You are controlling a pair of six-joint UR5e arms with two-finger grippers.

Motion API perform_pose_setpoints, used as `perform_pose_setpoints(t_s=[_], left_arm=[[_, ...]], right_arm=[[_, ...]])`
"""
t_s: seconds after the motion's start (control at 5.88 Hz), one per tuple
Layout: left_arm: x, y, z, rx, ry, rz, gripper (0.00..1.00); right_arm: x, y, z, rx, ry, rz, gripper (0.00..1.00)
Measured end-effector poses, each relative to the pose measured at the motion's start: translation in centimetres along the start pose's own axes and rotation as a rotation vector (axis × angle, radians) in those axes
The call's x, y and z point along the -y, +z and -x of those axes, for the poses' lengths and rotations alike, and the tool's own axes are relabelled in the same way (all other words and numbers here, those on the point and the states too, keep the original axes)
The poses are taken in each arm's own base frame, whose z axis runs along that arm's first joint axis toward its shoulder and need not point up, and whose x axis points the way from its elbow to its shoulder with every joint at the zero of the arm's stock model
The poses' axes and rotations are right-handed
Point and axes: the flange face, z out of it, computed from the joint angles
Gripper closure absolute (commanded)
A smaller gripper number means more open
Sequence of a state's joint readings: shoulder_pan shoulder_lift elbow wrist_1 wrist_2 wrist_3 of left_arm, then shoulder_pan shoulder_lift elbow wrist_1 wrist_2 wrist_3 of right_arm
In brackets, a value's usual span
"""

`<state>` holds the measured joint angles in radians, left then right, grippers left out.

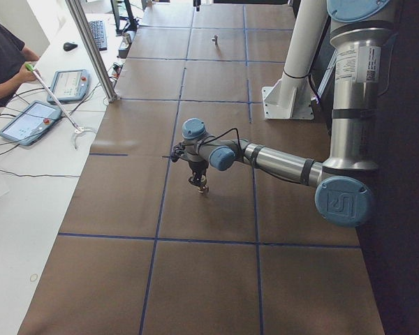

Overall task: Assemble PPR valve and pipe with both arms
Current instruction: 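Lift the white fitting with the left gripper, then carry the white fitting to the table centre and set it upright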

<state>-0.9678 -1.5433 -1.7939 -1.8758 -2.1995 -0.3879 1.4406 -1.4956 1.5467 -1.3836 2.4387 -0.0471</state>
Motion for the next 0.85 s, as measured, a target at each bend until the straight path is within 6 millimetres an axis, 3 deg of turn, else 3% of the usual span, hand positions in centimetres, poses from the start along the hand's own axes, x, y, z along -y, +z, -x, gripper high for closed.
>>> perform_pose_setpoints(t_s=[0.17, 0.34, 0.51, 0.85], left_arm=[[0.8, -1.3, -1.5, -0.013, -0.027, -0.026, 1.0], [3.0, -2.6, -4.8, -0.044, -0.07, -0.059, 1.0], [5.7, -3.2, -10.5, -0.096, -0.111, -0.08, 1.0], [9.6, -3.7, -25.0, -0.2, -0.197, -0.05, 1.0]], right_arm=[[0.0, 0.0, 0.0, 0.0, 0.0, 0.0, 0.0], [0.0, 0.0, 0.0, 0.0, 0.001, 0.0, 0.0], [0.0, 0.0, 0.1, 0.0, 0.0, -0.001, 0.0], [0.0, 0.0, 0.1, 0.0, 0.0, -0.001, 0.0]])
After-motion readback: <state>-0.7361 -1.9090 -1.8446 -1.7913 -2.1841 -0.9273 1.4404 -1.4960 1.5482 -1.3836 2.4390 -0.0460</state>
